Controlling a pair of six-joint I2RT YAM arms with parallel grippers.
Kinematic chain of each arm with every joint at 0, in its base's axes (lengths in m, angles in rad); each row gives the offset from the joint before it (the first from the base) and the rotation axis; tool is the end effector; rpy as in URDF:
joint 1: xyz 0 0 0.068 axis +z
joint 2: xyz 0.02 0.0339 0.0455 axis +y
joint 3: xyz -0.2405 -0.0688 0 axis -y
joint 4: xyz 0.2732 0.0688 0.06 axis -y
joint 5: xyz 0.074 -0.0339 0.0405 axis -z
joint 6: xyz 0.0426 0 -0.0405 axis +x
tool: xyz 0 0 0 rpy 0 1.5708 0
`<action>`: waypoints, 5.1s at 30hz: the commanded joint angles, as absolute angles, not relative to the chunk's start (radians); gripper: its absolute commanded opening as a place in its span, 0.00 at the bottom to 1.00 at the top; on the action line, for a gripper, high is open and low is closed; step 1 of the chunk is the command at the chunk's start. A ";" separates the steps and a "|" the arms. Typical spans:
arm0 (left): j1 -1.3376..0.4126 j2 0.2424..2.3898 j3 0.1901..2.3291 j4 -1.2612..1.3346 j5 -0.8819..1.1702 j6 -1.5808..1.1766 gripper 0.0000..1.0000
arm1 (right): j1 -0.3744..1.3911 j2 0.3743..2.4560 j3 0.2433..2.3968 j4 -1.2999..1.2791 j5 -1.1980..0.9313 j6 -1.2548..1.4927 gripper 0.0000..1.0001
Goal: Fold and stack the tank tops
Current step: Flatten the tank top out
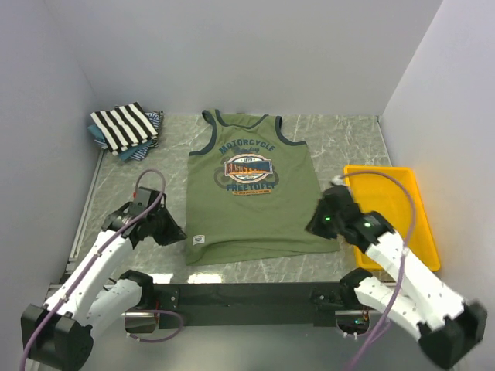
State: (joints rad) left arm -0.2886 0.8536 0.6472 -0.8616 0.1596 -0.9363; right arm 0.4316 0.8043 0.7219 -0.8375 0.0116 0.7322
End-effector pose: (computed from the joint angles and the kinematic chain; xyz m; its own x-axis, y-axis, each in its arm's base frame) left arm 0.1875 -0.0627 0.1958 -0.7834 -0.5969 -0.1735 -0.4664 0.7490 -0.4706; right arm 0.1828 0.0837 0.2313 -0.8128 0.3616 -0.4568 0.1767 0.9001 0.3982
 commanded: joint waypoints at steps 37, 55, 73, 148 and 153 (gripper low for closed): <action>-0.653 1.259 0.707 -0.569 -0.084 -0.877 0.27 | 1.169 1.634 1.003 -0.393 0.245 0.482 0.26; -0.653 1.313 0.721 -0.568 -0.114 -0.884 0.25 | 1.181 1.683 1.005 -0.376 0.345 0.471 0.34; -0.655 1.091 0.764 -0.581 -0.101 -0.867 0.40 | 1.169 1.690 0.942 -0.287 0.324 0.531 0.31; -0.953 1.220 0.497 -0.568 -0.110 -1.124 0.00 | 1.115 1.580 0.856 -0.273 0.290 0.609 0.13; -0.953 1.218 0.499 -0.572 -0.112 -1.117 0.01 | 1.083 1.566 0.815 -0.235 0.196 0.607 0.18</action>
